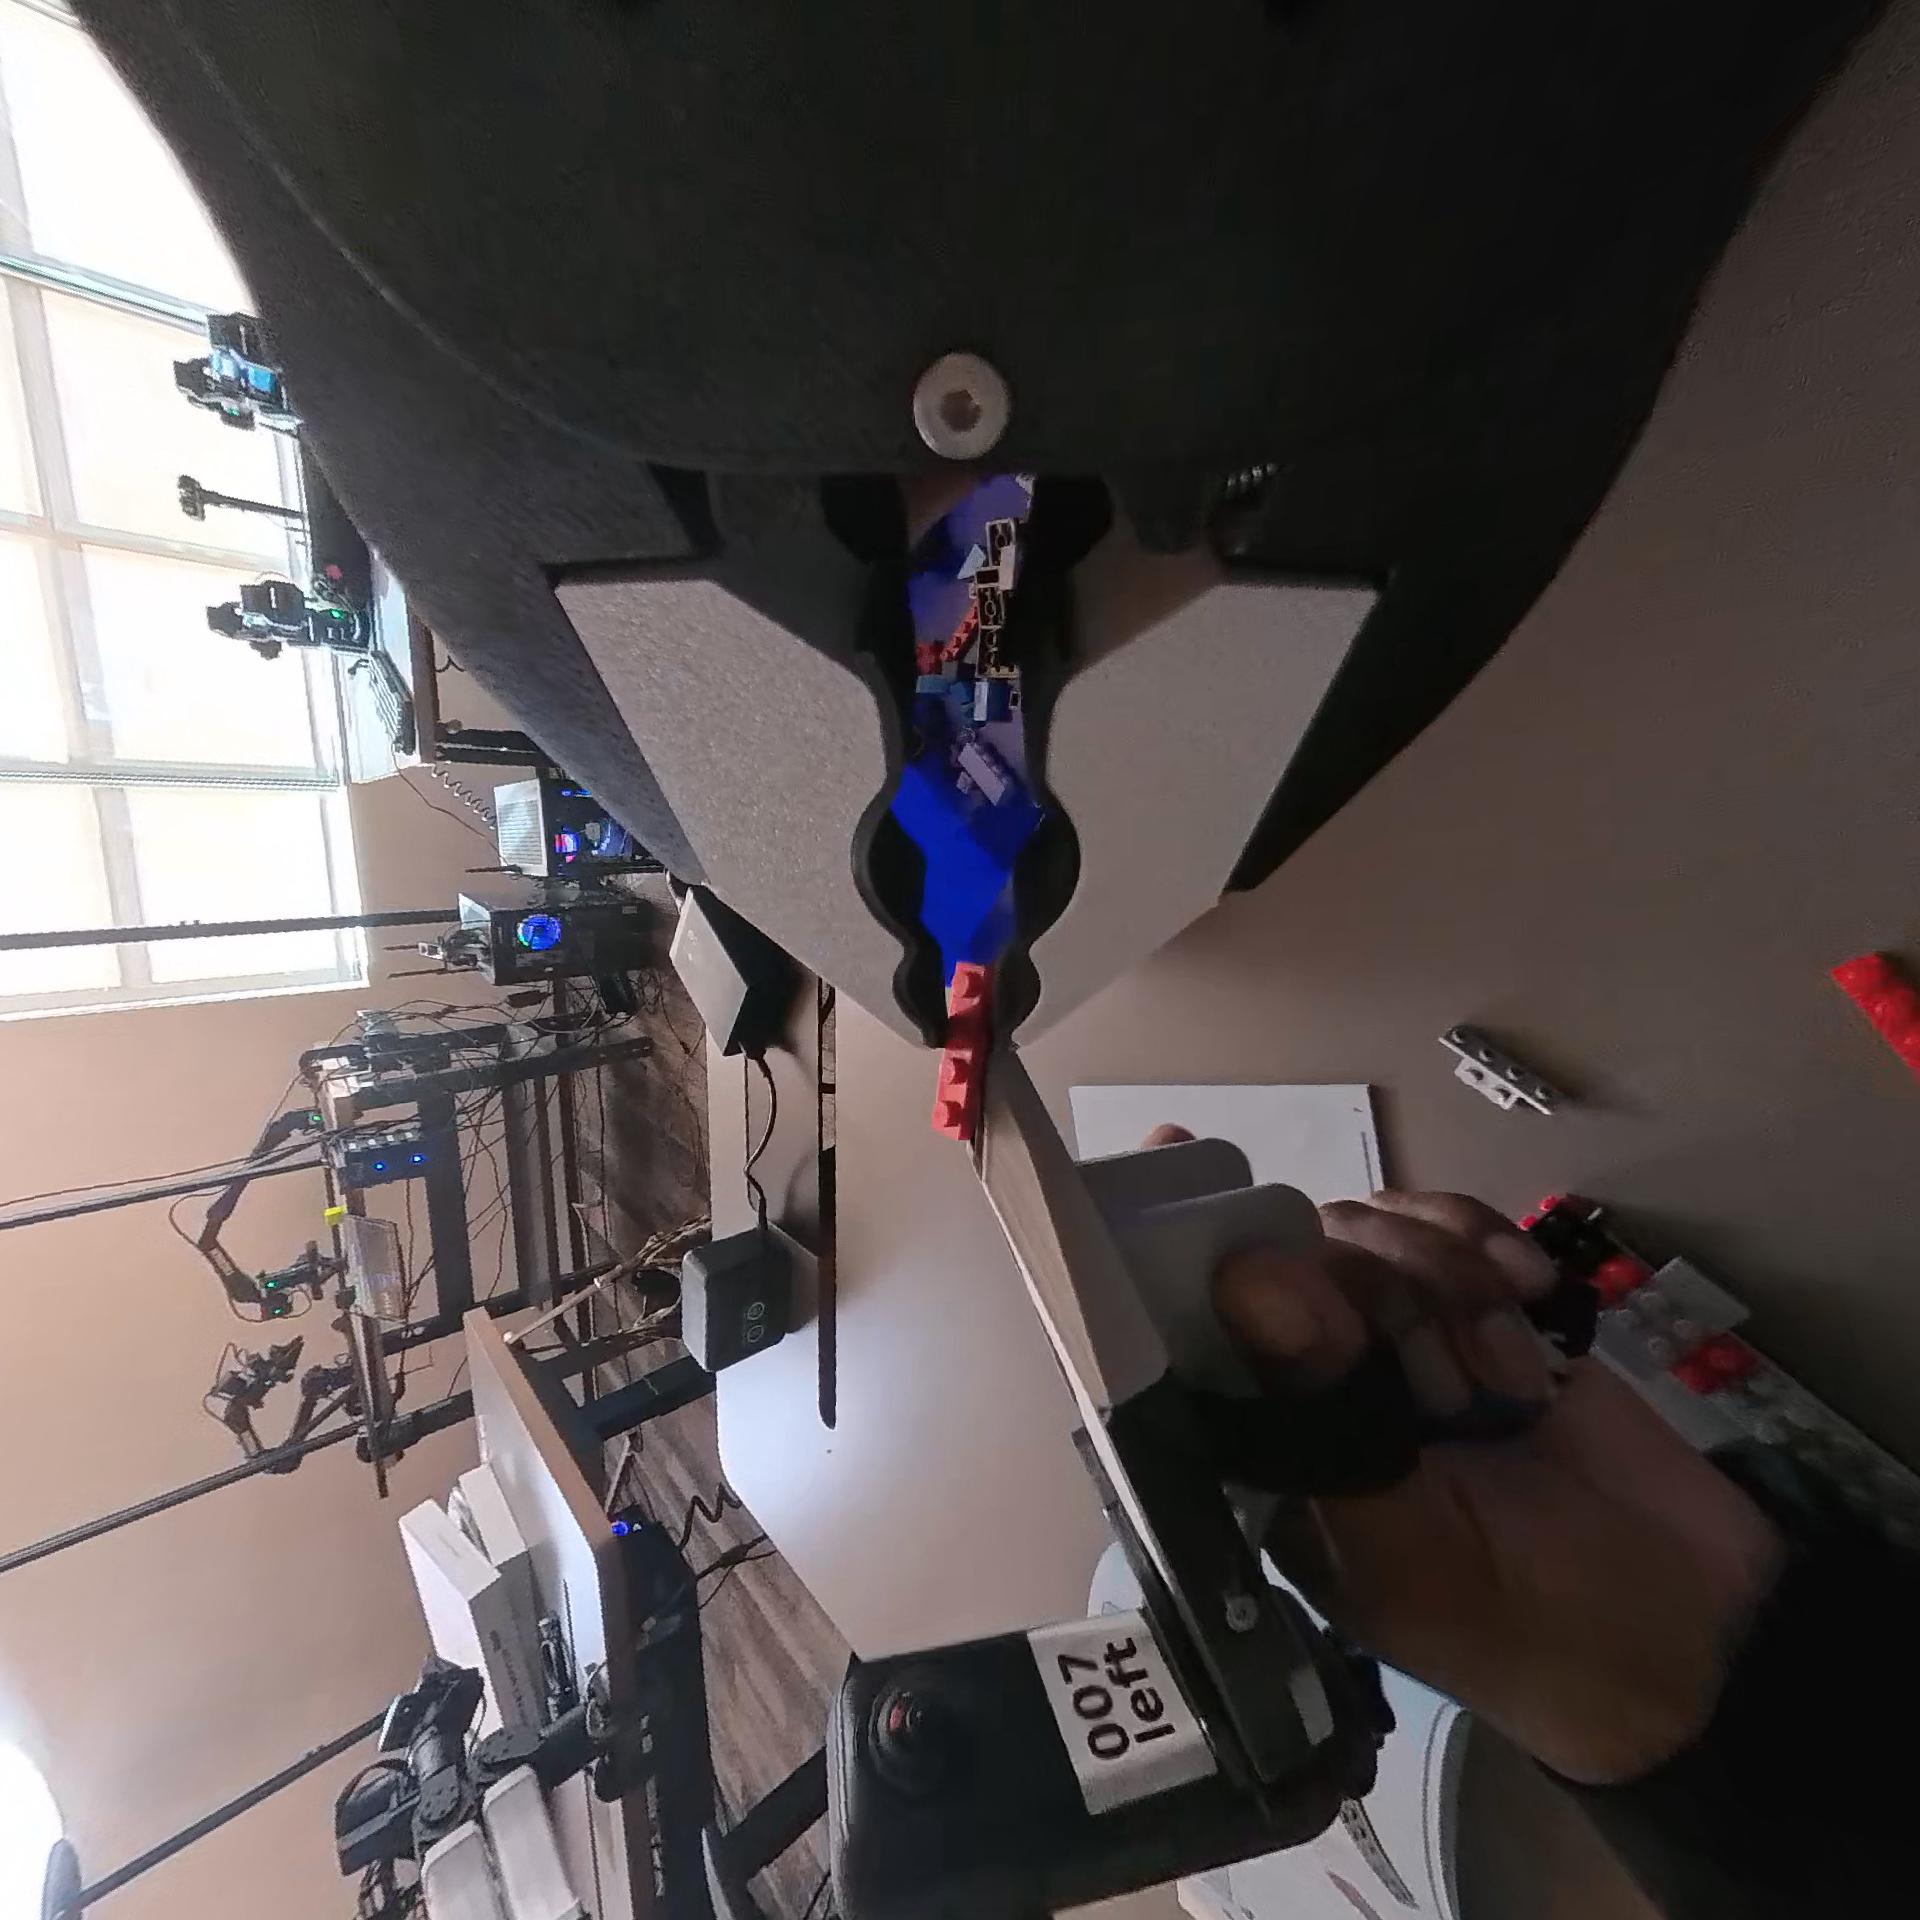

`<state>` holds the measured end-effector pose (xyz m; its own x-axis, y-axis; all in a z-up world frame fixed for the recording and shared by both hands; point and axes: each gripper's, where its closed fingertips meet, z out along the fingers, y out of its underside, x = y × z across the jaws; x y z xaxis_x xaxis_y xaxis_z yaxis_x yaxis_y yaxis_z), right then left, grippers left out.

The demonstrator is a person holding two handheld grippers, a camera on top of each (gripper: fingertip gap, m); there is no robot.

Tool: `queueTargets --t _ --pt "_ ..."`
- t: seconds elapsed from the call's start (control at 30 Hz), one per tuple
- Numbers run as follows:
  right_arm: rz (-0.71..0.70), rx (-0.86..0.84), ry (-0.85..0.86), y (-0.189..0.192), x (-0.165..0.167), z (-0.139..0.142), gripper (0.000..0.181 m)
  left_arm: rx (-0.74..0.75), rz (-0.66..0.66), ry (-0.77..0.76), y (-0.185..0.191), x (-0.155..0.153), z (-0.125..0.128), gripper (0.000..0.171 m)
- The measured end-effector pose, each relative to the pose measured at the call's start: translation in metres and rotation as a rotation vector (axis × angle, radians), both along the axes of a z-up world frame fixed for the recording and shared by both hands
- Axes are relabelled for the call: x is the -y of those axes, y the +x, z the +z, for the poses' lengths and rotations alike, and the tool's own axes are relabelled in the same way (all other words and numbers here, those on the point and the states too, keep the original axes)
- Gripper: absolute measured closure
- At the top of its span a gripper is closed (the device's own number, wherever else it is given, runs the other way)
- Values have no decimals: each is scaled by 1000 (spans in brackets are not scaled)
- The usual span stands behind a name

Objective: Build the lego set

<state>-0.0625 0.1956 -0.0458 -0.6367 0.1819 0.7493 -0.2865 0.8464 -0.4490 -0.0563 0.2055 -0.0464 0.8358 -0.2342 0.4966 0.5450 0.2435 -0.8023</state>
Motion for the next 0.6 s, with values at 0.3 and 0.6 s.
queueTargets --t 0.3,0.6 --pt "15 101 -45 7 -2 -2 163 -151 34 -44 8 -1 2 169" --pt "9 23 51 3 -5 -7 166 -104 41 -77 5 -4 -3 169"
